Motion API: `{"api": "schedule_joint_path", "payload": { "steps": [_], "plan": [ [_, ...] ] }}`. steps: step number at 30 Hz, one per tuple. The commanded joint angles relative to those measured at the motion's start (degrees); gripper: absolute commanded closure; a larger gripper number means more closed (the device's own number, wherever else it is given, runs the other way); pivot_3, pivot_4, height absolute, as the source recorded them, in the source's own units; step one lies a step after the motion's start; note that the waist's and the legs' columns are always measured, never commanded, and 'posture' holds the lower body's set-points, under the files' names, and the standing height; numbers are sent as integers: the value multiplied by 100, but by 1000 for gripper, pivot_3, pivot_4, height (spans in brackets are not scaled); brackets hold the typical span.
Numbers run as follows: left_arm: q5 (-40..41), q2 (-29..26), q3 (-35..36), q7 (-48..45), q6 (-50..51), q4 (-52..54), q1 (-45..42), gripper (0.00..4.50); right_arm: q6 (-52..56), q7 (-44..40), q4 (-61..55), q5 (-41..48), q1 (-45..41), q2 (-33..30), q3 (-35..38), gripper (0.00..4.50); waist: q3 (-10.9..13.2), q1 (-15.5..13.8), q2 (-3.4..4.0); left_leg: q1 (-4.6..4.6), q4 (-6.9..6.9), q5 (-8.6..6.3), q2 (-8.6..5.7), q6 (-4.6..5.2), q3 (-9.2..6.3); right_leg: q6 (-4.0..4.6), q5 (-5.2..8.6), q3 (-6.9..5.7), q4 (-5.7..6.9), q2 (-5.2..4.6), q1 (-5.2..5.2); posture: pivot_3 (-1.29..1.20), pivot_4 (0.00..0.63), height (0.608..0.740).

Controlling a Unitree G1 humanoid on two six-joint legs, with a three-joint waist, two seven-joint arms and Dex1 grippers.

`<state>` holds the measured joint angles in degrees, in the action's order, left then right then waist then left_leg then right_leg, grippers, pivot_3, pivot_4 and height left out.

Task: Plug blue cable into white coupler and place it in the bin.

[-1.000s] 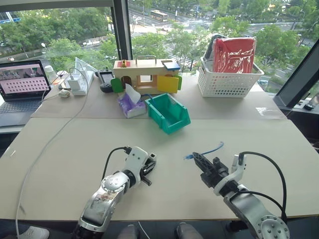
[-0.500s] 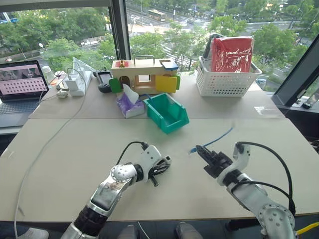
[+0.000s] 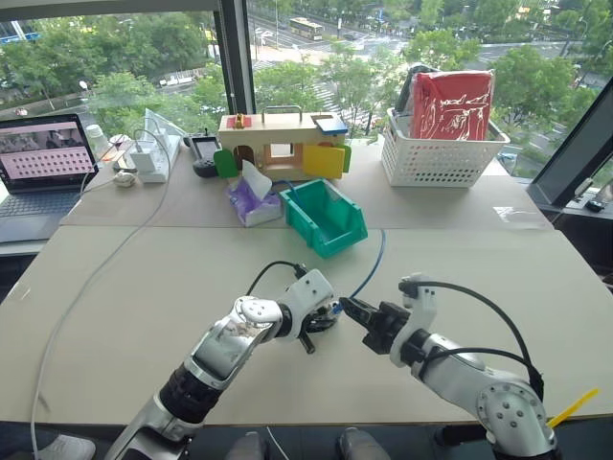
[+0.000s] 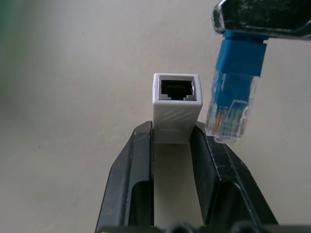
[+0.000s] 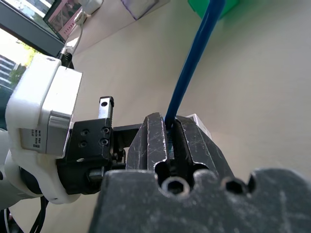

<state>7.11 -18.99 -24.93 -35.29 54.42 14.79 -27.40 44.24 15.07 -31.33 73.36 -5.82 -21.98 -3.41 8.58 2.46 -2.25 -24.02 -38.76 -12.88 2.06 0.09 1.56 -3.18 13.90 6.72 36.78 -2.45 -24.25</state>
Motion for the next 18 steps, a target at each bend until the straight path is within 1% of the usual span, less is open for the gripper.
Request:
{"api": "schedule_joint_path", "payload": {
  "steps": [1,6,11,18],
  "plan": [
    [1,38,-107,57,177,17,-52,3891,-48,-74,42,-165,-210,156,88,4500,0,-10,0,0,0,0,-1,0,0,0,0,0,0,0,0,0,150,715],
    [-12,42,-93,112,243,58,-73,3891,-16,-137,248,-455,-370,363,93,4500,0,-11,0,-1,0,0,-2,0,-2,0,-1,-2,0,-1,0,0,150,715],
    [101,31,114,125,421,89,-75,3891,52,-47,248,-614,-320,444,140,4500,0,-1,0,-1,0,0,-2,0,-2,1,-1,-2,1,-2,-1,0,150,715],
    [146,-27,123,163,423,78,-76,3891,92,27,211,-685,-225,549,223,4500,0,11,0,-1,0,0,-2,0,-3,0,-1,-2,2,-1,-1,0,150,715]
  ]
}}
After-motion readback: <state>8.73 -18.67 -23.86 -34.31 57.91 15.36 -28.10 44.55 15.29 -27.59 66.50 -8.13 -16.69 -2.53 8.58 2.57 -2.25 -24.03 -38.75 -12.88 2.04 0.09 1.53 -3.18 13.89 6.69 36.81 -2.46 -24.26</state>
